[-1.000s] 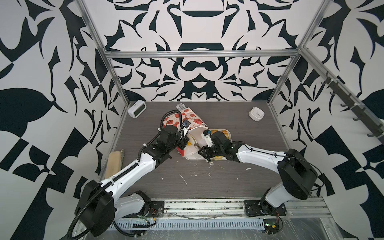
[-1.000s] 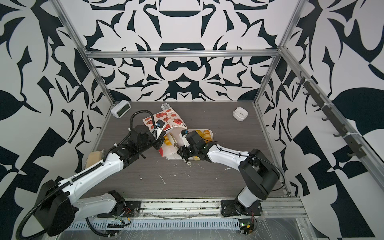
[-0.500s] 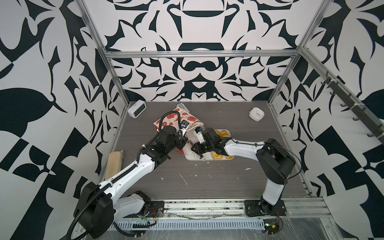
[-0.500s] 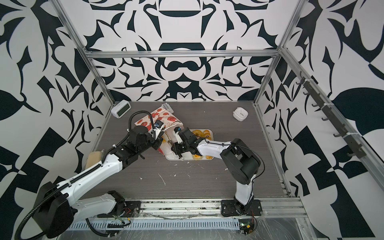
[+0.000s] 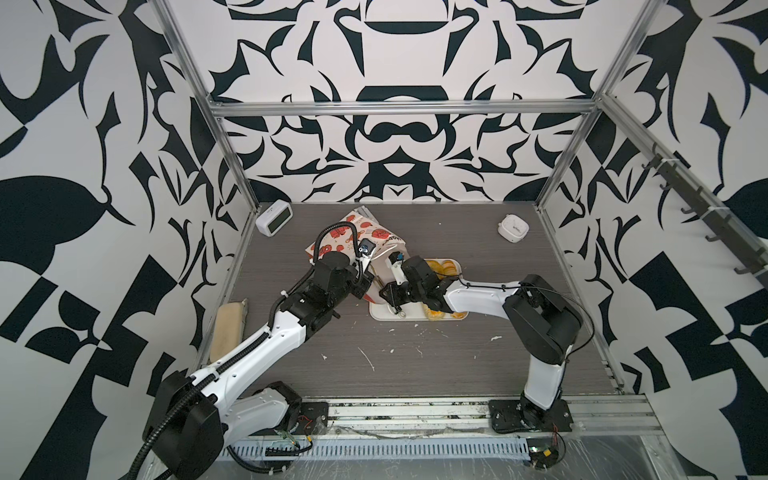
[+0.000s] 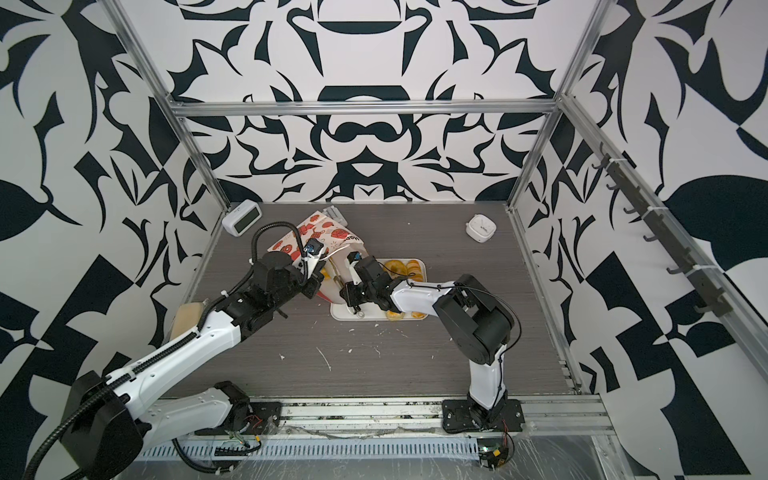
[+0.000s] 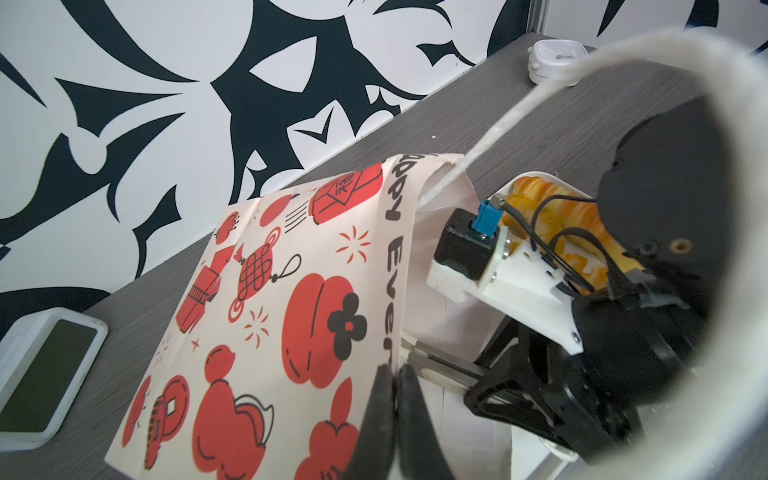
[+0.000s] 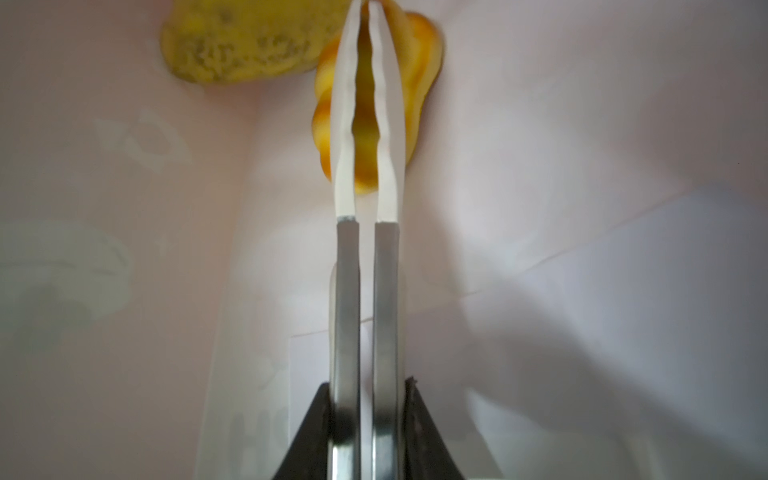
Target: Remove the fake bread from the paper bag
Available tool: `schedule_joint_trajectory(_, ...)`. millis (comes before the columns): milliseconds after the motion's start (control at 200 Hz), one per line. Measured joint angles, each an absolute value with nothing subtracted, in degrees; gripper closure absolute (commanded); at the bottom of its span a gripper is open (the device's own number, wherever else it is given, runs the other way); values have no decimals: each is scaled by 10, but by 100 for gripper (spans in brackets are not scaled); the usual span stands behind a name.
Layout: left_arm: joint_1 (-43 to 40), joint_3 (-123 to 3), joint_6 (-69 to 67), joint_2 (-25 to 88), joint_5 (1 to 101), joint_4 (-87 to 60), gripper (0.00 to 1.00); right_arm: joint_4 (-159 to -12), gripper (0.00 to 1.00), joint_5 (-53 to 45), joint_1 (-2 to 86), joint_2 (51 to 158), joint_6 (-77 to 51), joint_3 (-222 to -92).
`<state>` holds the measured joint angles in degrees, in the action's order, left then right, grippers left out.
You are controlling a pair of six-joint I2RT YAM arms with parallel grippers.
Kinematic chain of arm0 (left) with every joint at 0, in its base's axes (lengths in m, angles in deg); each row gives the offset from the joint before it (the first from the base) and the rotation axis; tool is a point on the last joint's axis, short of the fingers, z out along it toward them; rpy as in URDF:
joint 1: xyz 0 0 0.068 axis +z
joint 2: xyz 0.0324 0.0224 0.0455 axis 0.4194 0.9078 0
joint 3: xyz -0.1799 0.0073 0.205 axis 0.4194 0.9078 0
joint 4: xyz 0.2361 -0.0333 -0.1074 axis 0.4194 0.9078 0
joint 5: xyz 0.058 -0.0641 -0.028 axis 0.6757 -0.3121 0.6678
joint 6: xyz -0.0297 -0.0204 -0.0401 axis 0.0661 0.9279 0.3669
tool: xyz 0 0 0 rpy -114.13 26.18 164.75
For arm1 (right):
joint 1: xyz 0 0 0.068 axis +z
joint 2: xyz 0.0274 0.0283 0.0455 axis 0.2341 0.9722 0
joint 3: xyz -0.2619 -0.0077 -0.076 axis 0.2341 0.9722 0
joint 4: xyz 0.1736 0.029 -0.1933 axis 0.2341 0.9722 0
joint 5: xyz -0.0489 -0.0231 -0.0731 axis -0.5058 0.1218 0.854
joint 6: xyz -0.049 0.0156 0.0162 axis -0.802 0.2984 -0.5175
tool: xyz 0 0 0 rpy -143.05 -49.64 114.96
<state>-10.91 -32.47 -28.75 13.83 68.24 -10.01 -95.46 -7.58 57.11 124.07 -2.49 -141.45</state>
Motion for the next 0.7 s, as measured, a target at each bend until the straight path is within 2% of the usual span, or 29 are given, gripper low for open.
schedule_joint_trajectory(160, -109, -325, -291, 130, 682, -85, 100, -966, 100, -71, 567, 1234, -16, -1413)
schedule_joint_trajectory(470, -109, -325, -296, 90, 685, -61, 100, -953, 100, -58, 548, 1150, -28, -1395)
schedule_joint_trajectory(700, -109, -325, -296, 90, 688, -50, 100, -952, 100, -65, 548, 1172, -38, -1396)
